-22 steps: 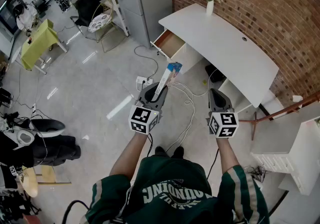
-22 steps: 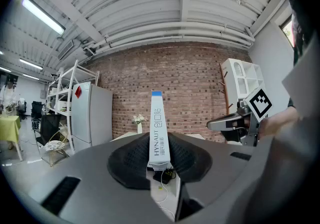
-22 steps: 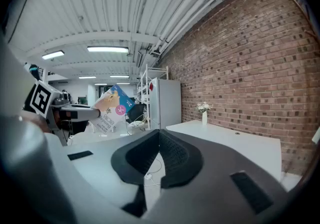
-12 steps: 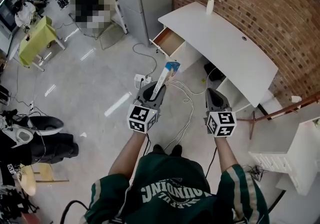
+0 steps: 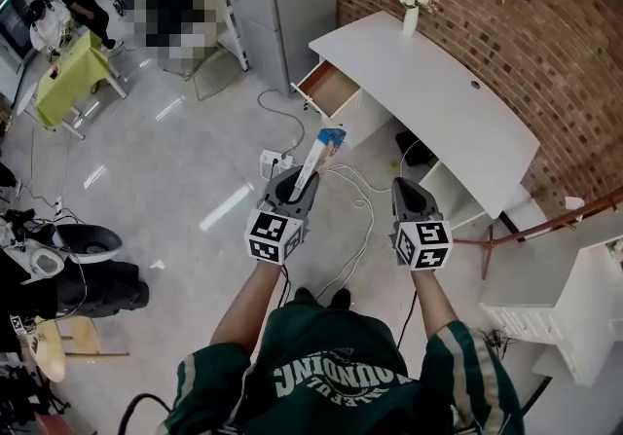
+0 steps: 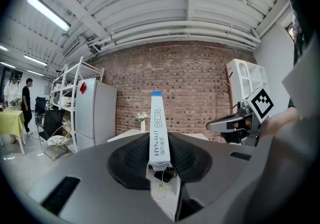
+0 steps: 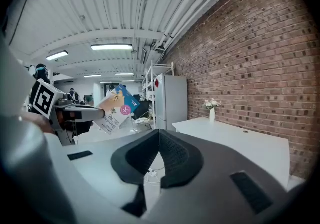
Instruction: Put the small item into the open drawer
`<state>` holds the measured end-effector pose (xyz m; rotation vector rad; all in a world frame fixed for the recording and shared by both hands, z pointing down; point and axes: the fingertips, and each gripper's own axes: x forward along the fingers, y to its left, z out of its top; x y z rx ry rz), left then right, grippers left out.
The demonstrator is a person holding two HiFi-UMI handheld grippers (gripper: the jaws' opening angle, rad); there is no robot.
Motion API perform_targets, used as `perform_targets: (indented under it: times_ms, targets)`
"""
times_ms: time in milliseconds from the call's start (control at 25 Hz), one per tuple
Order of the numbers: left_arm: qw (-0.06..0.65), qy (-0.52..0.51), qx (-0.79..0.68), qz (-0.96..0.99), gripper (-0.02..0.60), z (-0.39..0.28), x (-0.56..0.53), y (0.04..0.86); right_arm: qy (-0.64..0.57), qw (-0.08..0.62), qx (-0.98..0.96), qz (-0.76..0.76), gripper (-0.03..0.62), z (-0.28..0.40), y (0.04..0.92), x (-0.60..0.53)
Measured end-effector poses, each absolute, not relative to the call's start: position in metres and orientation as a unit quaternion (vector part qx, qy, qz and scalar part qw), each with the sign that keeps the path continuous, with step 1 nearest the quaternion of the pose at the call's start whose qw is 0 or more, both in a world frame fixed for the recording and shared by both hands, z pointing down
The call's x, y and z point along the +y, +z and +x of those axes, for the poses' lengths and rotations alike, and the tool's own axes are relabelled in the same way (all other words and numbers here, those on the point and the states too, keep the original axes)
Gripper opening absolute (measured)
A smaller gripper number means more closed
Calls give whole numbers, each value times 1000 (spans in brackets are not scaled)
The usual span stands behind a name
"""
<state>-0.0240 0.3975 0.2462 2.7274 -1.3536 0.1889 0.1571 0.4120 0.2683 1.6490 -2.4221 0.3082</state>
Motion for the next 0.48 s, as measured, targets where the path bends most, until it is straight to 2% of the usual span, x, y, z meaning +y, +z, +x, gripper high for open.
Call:
perform_targets:
  times_ms: [480]
  targets:
    - [49,60,-451,889,95,-25,385,246,105,103,-822,550,25,159,269,400]
